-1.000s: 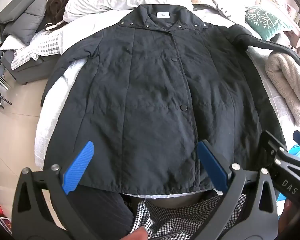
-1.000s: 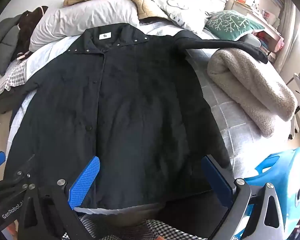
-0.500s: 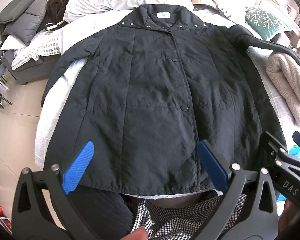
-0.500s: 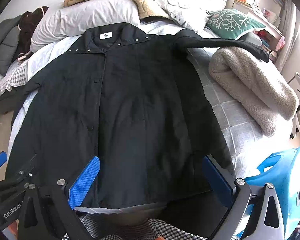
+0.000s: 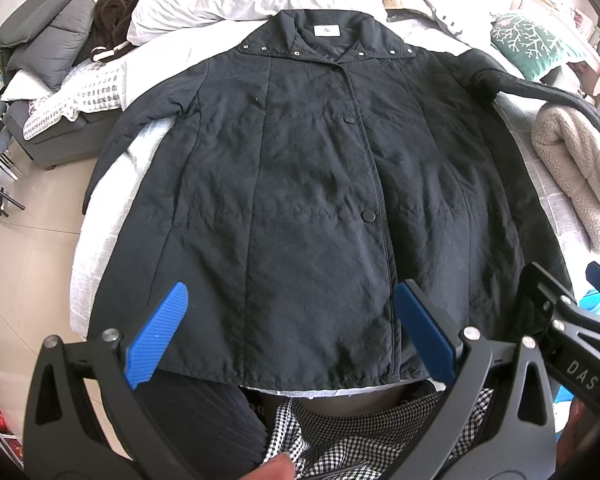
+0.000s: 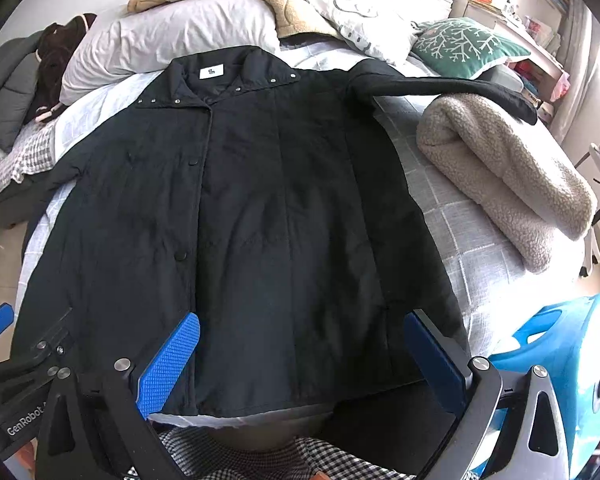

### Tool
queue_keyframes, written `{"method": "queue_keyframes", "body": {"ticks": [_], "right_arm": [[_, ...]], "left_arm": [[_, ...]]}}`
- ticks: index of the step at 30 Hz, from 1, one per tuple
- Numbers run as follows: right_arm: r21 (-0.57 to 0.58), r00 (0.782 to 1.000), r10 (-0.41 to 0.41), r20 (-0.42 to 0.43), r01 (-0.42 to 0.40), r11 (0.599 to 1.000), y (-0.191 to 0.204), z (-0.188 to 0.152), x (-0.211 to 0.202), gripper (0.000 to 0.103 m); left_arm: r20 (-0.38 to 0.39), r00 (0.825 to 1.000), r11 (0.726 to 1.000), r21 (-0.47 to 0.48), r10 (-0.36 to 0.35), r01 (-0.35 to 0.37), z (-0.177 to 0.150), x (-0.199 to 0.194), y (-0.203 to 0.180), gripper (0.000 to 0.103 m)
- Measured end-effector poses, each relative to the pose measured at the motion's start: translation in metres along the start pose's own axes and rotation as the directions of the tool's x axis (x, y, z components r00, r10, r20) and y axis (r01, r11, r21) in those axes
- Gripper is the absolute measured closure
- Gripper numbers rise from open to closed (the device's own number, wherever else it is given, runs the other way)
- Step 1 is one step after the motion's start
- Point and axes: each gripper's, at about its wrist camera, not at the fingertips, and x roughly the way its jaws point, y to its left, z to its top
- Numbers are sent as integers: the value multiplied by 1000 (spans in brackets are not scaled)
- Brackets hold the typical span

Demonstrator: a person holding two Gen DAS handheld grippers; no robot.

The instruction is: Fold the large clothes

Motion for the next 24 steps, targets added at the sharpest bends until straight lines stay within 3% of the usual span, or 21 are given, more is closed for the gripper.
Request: {"method": "queue_keyframes", "body": {"ticks": [19, 24], "right_arm": [[-12, 1000, -15, 20, 15, 1000, -11, -5, -4, 0], [-23, 991, 125, 50, -124, 992, -31, -1, -8, 0]], "left_arm": [[19, 1000, 1000, 18, -13, 12, -13, -4, 0, 0], [58, 996, 995, 70, -74, 70, -17, -11, 11, 0]]}}
